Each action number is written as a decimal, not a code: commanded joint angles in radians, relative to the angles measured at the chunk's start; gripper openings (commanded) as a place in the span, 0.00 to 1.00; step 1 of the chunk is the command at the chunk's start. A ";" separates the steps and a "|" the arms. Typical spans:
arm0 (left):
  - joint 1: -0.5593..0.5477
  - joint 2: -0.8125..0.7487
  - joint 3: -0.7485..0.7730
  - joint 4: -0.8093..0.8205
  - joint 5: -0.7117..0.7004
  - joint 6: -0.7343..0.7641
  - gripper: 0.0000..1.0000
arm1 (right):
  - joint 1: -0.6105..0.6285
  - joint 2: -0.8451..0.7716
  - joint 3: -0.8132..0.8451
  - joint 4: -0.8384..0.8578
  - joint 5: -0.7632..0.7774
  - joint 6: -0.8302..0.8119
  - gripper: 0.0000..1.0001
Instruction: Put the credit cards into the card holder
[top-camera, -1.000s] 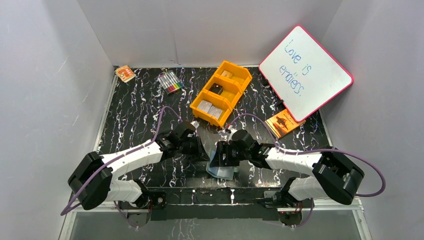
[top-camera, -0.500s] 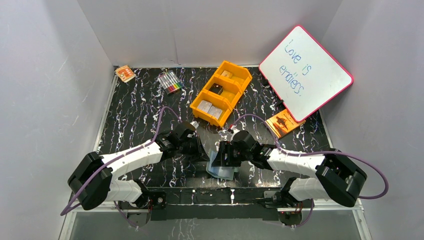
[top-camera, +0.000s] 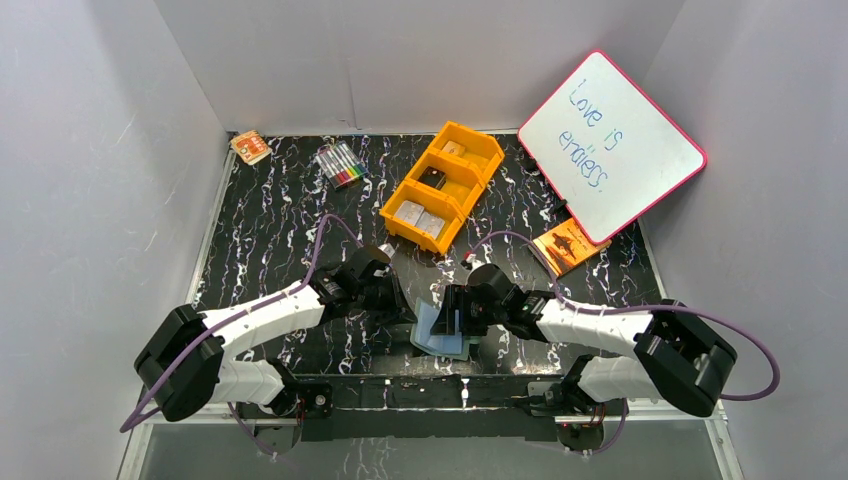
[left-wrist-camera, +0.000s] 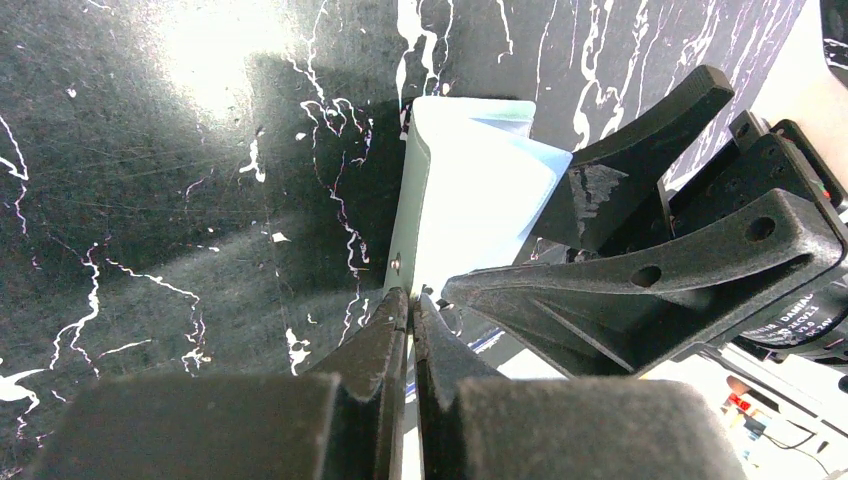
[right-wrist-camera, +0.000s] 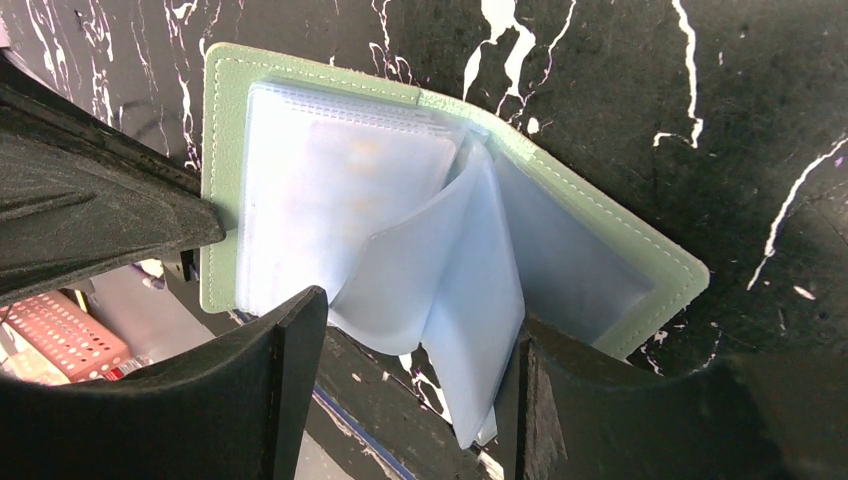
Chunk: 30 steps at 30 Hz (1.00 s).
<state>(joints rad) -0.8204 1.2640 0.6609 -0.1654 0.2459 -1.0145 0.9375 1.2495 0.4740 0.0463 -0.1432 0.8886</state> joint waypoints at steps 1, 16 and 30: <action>-0.003 -0.034 -0.014 -0.015 -0.012 -0.005 0.00 | 0.004 -0.036 -0.015 -0.002 0.023 0.007 0.67; -0.002 -0.032 -0.042 -0.020 -0.039 -0.006 0.00 | 0.003 -0.052 -0.011 -0.021 0.049 0.012 0.68; -0.003 -0.035 -0.038 -0.048 -0.060 0.002 0.00 | 0.003 -0.068 0.008 -0.080 0.077 0.007 0.68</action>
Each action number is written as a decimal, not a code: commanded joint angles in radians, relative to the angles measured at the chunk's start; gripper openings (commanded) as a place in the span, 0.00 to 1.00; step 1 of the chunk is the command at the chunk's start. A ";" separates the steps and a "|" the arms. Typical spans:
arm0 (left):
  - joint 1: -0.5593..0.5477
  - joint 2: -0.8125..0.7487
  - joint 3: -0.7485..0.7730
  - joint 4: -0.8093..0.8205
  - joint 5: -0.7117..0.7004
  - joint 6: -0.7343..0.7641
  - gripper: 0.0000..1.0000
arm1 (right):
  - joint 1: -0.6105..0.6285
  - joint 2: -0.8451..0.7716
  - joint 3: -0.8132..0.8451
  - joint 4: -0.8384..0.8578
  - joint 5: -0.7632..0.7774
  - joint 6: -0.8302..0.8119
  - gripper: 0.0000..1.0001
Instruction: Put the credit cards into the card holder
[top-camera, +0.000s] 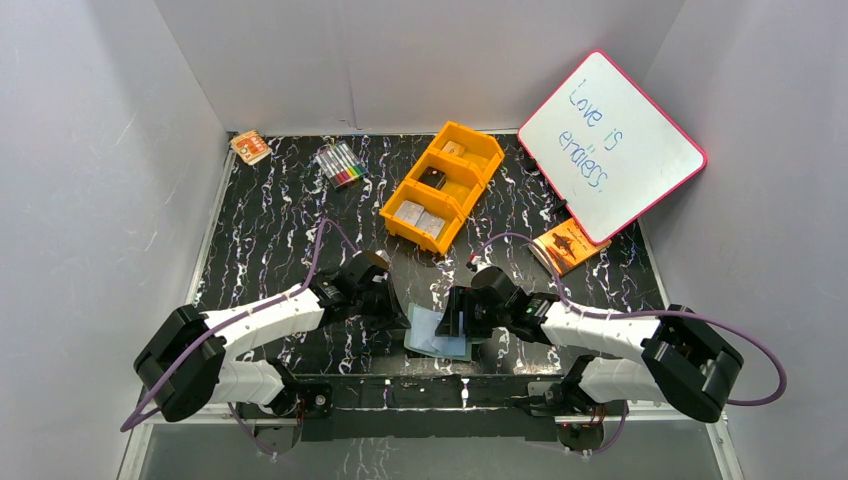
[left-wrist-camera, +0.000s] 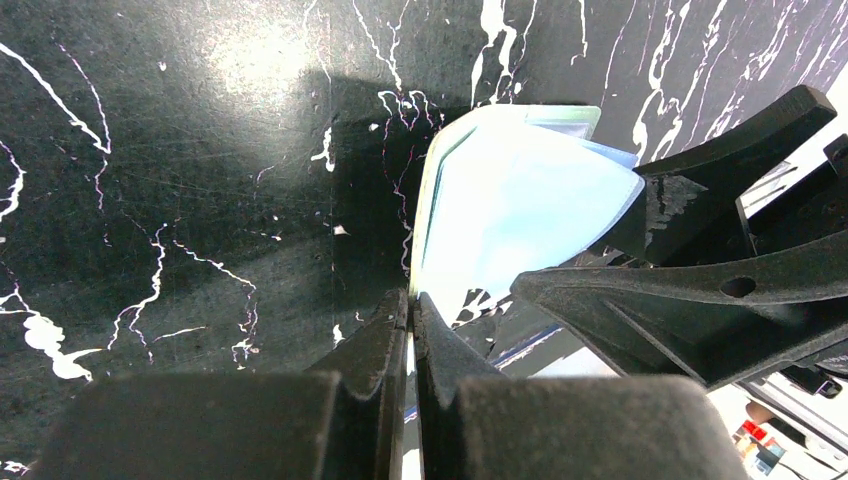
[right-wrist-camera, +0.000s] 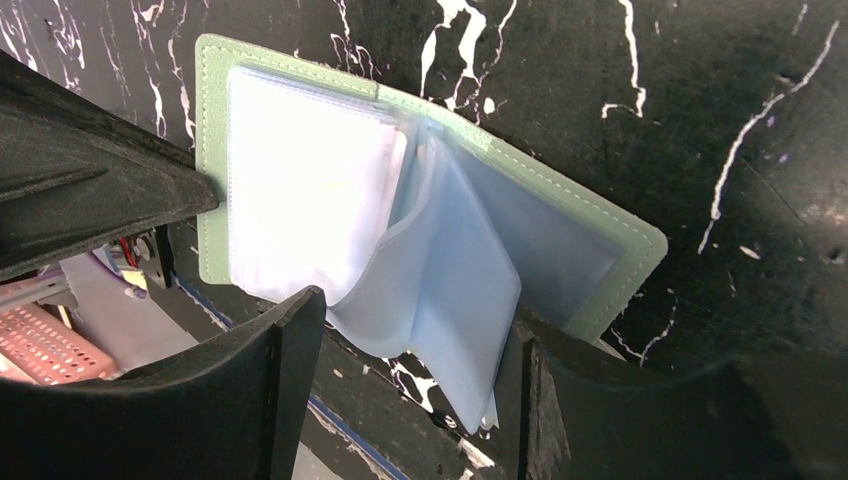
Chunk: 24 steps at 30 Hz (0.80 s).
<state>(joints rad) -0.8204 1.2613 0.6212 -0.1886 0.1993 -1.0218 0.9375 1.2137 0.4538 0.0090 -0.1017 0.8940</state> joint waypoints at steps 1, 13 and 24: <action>-0.002 -0.031 0.002 -0.027 -0.015 0.009 0.00 | 0.004 -0.037 0.033 -0.063 0.047 0.002 0.68; -0.002 -0.039 0.003 -0.065 -0.041 0.012 0.00 | 0.003 -0.190 0.172 -0.455 0.251 -0.035 0.69; -0.002 -0.040 -0.036 -0.060 -0.063 -0.006 0.00 | 0.005 -0.056 0.223 -0.098 -0.074 -0.082 0.62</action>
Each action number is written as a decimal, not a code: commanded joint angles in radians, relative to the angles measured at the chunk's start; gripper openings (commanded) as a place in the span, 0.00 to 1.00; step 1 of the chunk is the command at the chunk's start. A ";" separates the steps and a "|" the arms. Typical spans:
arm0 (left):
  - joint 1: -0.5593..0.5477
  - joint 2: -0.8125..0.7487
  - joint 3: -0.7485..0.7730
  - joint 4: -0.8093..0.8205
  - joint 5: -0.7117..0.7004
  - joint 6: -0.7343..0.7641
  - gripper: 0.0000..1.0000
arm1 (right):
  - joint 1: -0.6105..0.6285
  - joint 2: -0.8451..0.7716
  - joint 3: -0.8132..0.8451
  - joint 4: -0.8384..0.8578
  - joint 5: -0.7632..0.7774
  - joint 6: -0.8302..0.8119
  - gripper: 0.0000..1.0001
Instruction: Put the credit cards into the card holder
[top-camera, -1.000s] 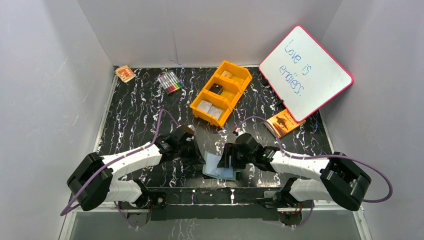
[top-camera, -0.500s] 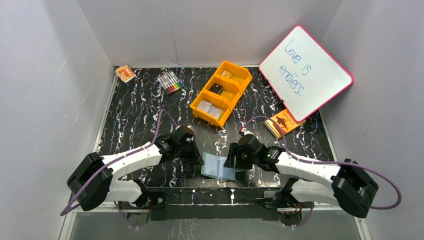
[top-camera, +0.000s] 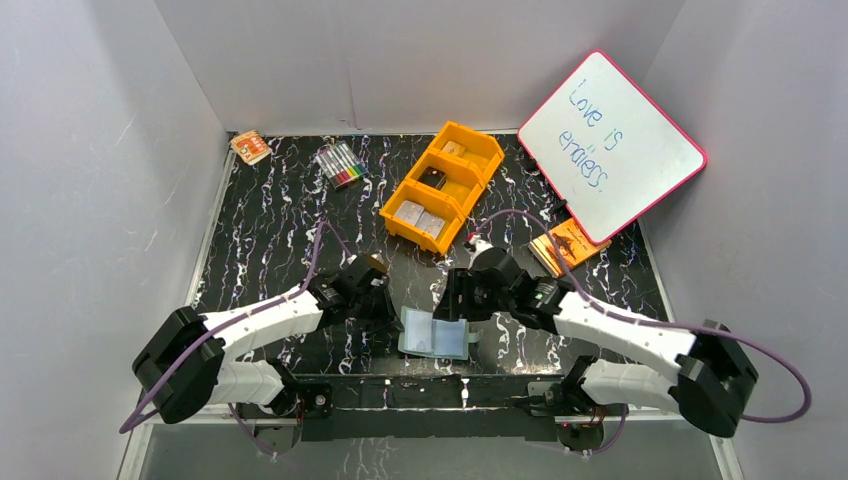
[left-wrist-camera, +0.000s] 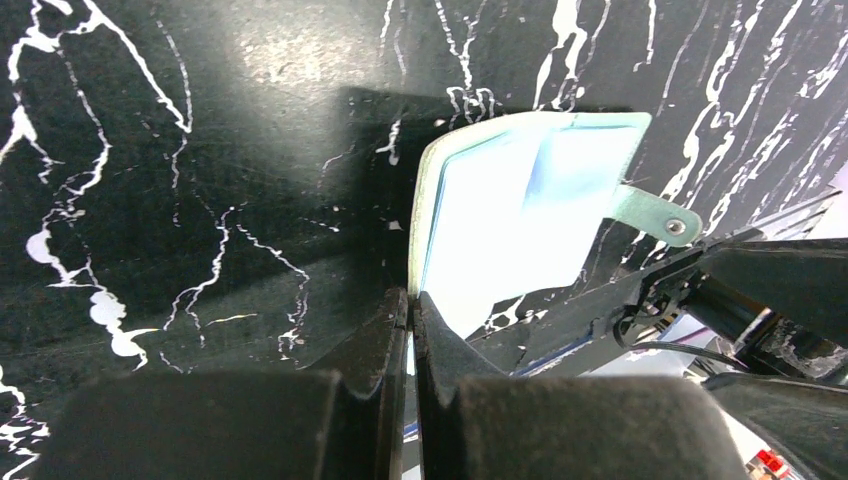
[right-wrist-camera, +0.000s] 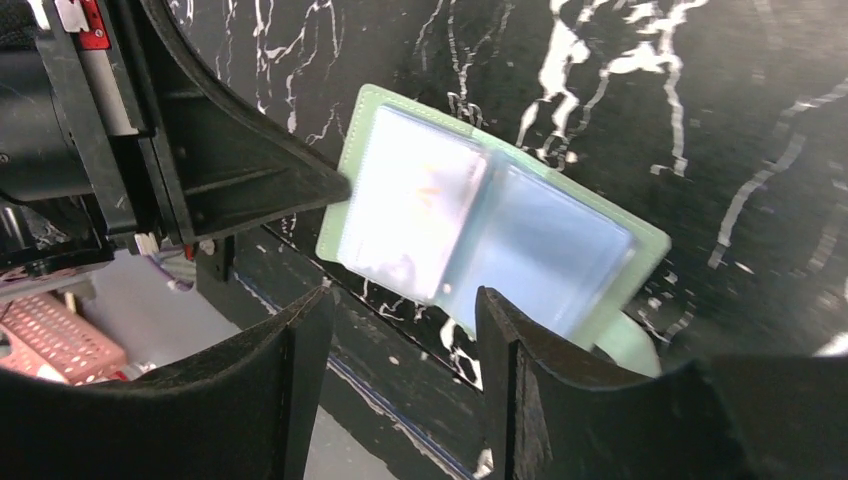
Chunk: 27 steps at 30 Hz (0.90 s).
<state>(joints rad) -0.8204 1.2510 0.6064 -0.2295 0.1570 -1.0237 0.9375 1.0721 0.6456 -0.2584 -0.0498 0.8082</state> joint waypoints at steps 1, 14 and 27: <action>-0.002 -0.028 -0.022 -0.019 -0.020 -0.004 0.00 | 0.009 0.116 0.029 0.211 -0.144 0.009 0.61; -0.002 -0.025 -0.010 -0.026 -0.020 0.009 0.00 | 0.072 0.361 0.121 0.195 -0.081 -0.041 0.74; -0.003 -0.048 -0.007 -0.032 -0.025 0.024 0.00 | 0.153 0.492 0.230 0.073 0.043 -0.064 0.77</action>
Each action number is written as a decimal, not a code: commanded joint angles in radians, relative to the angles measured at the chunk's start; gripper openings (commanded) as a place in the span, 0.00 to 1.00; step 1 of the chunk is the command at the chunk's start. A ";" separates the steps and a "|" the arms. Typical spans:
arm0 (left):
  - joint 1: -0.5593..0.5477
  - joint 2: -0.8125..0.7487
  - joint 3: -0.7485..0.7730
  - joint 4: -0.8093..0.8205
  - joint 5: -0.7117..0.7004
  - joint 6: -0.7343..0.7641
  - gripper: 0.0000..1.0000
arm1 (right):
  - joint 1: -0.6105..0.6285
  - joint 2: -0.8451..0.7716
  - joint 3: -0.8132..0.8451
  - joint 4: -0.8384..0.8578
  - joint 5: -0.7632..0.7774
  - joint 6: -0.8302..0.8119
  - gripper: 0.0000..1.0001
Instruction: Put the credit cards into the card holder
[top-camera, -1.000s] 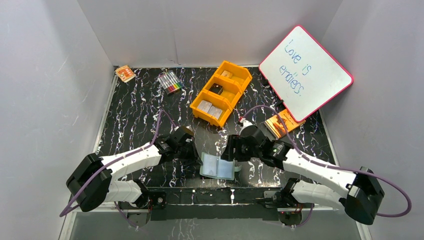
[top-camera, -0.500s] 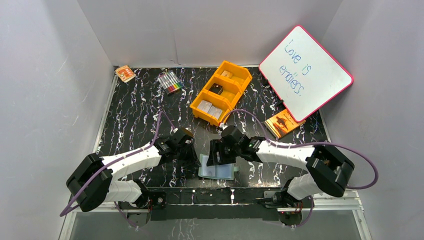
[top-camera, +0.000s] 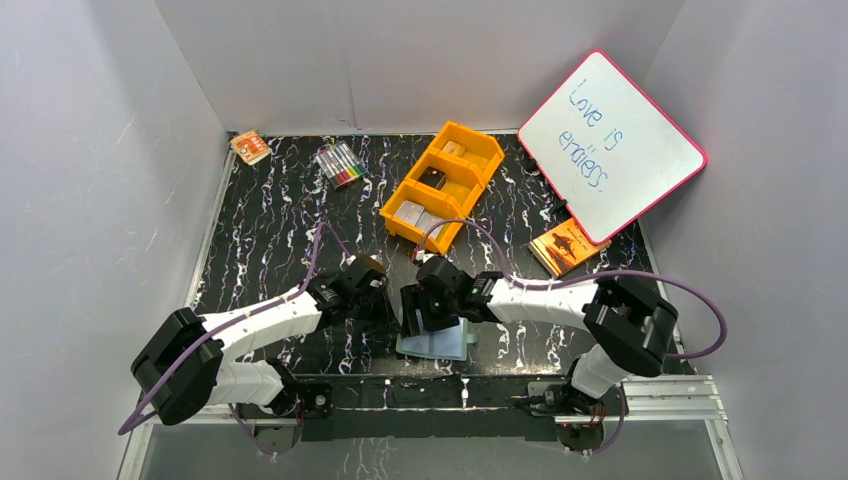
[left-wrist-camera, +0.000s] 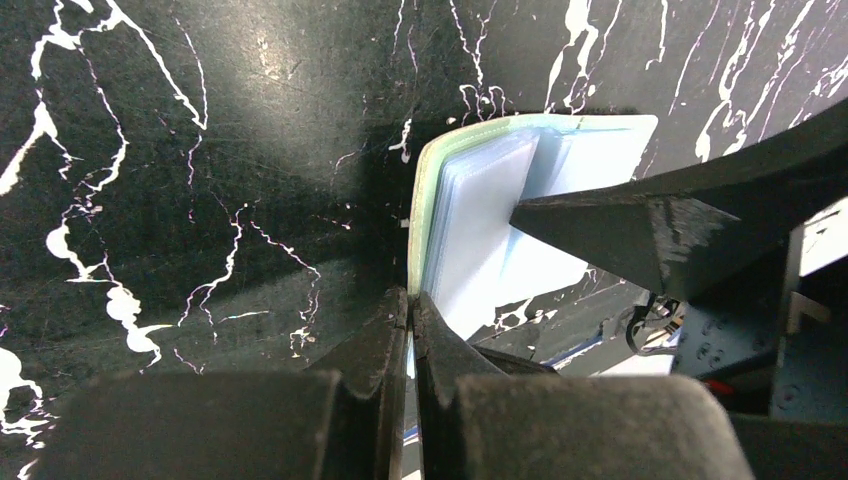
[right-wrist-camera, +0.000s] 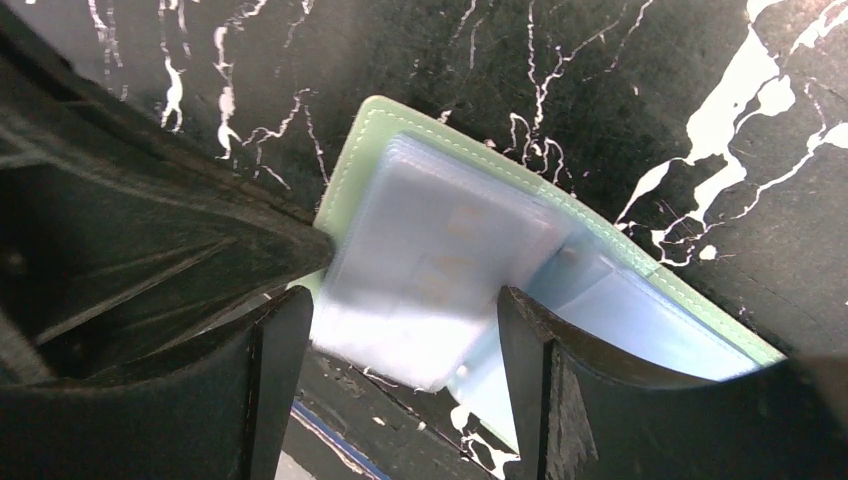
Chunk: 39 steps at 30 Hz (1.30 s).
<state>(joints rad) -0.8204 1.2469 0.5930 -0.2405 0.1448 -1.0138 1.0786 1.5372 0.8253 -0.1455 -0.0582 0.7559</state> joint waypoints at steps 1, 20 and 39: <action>-0.002 -0.045 0.007 -0.023 -0.014 0.015 0.00 | 0.013 0.033 0.055 -0.046 0.053 -0.011 0.77; -0.002 -0.025 -0.008 -0.015 -0.013 0.002 0.00 | 0.014 -0.123 -0.096 -0.051 0.155 0.057 0.63; -0.002 0.005 -0.013 -0.024 -0.024 0.012 0.04 | 0.005 -0.101 -0.090 0.070 0.064 0.058 0.66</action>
<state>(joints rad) -0.8204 1.2598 0.5819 -0.2401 0.1337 -1.0130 1.0878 1.4387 0.7219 -0.1062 0.0147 0.8124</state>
